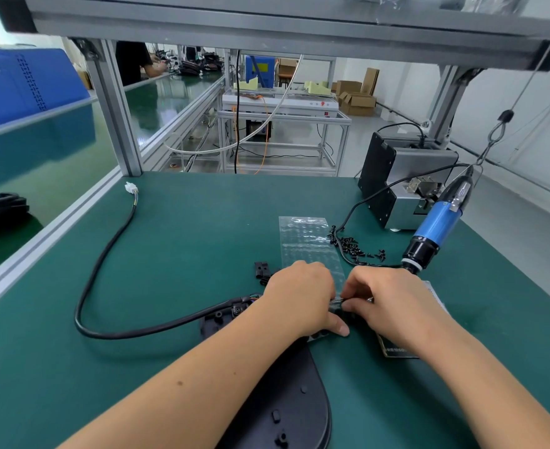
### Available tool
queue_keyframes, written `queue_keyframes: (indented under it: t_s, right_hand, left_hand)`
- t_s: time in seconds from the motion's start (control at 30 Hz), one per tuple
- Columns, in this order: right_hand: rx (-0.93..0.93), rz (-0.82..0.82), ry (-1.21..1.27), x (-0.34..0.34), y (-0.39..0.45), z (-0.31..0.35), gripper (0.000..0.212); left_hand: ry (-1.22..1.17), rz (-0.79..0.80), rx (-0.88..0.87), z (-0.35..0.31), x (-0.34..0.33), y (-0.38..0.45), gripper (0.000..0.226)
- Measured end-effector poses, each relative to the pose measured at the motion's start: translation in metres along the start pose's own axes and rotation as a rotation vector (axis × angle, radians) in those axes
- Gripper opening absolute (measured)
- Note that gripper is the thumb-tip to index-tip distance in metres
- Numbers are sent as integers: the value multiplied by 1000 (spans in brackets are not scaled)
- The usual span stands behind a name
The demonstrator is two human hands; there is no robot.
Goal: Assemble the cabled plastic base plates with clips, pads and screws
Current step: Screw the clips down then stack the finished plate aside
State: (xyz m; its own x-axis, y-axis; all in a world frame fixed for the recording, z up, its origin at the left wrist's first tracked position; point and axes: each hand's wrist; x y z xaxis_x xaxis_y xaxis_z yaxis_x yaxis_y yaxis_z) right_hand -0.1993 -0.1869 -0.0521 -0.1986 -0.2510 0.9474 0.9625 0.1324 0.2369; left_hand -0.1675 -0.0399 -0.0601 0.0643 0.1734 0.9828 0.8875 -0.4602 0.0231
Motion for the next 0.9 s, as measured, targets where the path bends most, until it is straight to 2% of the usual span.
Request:
queue_keyframes:
  t_s: [0.2,0.33,0.4,0.5,0.53,0.57,0.63,0.67,0.77,0.9]
  right_hand:
    - [14,-36,-9,2,-2,0,2]
    - [3,-26,65,1,-5,-2,18]
    - [-23,-66,259,5,-9,-2,22]
    - [-159,-114,662,17,-13,-2,19]
    - [-208,-73,790,21,-15,1,16]
    - [-250,-4,904,23,-17,6,16]
    - [-315,166,1023,21,-22,20,18]
    - [-336,241,1043,18,-24,29,19]
    - [-375,380,1058,6,-28,54,21]
    - [-428,379,998,-4,-25,68,21]
  left_hand:
    - [-5,-26,-1,-1,0,0,59]
    - [1,-9,-17,-1,0,0,62]
    - [-5,20,-29,-1,3,-1,62]
    - [-195,120,-29,12,26,-2,70]
    - [-250,128,-24,19,37,-3,69]
    - [-289,96,-25,28,48,-5,59]
    - [-365,-36,-13,46,62,-12,22]
    - [-399,-102,17,54,63,-17,15]
    - [-456,-203,128,71,52,-38,17]
    - [-409,-300,278,79,29,-66,18]
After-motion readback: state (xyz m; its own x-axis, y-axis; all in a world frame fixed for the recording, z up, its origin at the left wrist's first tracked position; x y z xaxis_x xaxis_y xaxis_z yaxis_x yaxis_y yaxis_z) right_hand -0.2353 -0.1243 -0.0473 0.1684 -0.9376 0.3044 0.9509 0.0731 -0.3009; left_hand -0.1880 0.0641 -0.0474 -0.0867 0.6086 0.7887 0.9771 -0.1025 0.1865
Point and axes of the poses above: each hand's wrist, its own y-axis towards the middle knuckle, its own x-axis out of the back of the hand, z = x × y, and after that the axes turned 6 degrees about -z, right-handed
